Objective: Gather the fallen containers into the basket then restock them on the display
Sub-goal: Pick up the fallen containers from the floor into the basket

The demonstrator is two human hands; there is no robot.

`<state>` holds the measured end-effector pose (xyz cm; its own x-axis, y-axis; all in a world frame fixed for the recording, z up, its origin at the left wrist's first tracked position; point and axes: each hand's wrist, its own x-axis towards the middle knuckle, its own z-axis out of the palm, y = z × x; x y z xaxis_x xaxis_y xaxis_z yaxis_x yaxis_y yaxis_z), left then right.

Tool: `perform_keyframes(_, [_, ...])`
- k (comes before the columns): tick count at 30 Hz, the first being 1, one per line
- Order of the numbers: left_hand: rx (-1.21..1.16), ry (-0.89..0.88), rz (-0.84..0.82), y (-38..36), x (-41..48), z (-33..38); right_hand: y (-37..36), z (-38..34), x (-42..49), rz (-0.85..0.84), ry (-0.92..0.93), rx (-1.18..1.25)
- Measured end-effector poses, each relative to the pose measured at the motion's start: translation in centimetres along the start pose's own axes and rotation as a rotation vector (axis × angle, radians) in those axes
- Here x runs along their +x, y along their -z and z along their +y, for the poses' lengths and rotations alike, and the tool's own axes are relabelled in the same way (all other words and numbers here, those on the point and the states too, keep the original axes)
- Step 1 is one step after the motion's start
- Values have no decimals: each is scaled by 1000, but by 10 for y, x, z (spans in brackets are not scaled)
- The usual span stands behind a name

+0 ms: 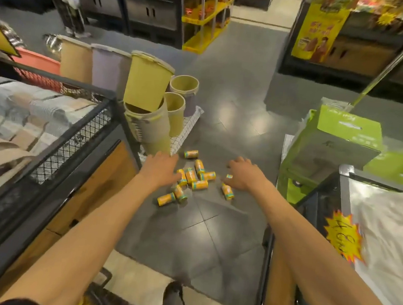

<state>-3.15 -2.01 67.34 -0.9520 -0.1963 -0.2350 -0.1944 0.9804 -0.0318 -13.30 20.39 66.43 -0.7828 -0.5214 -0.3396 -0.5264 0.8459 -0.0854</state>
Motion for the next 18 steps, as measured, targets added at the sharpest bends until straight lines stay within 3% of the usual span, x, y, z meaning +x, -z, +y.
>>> perform_keyframes(18, [-88,-185,-81,7,233,25,40,85,165,-109,-165,110])
